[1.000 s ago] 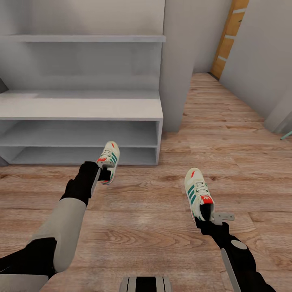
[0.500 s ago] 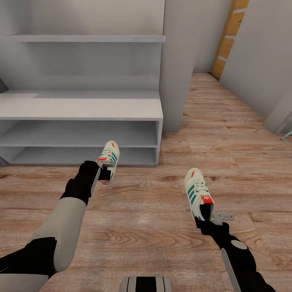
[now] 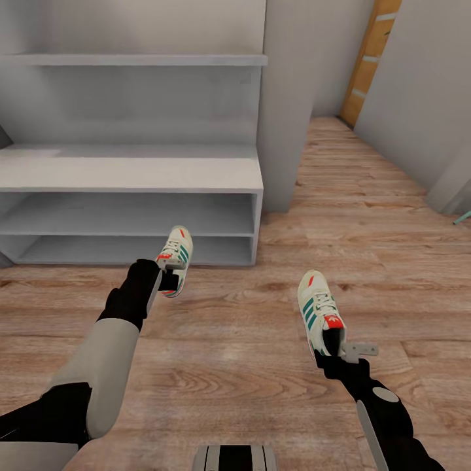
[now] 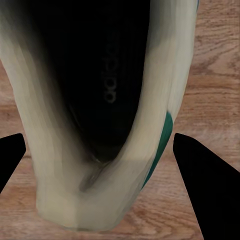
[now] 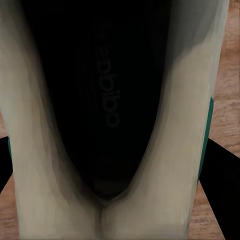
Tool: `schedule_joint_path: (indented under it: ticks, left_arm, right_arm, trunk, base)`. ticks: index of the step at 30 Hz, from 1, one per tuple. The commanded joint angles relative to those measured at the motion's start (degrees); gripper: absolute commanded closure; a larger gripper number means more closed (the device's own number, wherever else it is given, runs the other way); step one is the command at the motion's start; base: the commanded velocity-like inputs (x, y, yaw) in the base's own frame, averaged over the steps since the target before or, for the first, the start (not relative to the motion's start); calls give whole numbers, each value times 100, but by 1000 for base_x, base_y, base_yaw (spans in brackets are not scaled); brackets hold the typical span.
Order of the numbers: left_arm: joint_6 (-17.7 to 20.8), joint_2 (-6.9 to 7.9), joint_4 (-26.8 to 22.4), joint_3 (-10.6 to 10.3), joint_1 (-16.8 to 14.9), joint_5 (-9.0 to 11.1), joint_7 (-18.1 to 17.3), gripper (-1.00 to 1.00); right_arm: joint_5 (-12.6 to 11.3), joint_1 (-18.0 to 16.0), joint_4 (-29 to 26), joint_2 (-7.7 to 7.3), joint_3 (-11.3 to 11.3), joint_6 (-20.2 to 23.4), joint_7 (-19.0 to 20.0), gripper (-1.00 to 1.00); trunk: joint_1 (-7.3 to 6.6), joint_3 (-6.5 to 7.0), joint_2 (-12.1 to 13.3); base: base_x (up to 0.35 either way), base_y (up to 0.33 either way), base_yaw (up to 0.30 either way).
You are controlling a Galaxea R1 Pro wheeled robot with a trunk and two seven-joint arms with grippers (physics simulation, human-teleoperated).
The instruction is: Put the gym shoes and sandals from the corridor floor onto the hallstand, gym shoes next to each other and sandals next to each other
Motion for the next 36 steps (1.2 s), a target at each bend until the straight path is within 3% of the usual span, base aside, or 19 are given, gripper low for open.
schedule_joint_path:
  ticks: [1,20,36]
  left_arm:
    - [17,-7,-7,26,-3,-62,-51,100]
    - [17,-7,-160,18,-3,-62,-50,100]
    - [13,-14,-157,10,-3,-62,-56,100]
  right_arm:
    - [1,-2,-9,-1,-1,31,5,100]
    - [1,-2,-11,-1,-4,31,5,100]
    - [1,-2,-10,-1,-5,31,5,100]
  trunk:
    - [2,-27,-5]
    - [7,-71,-7]
    - [7,-71,-7]
  base:
    - [0,0,0]
    - [6,0,0]
    - [187,0,0]
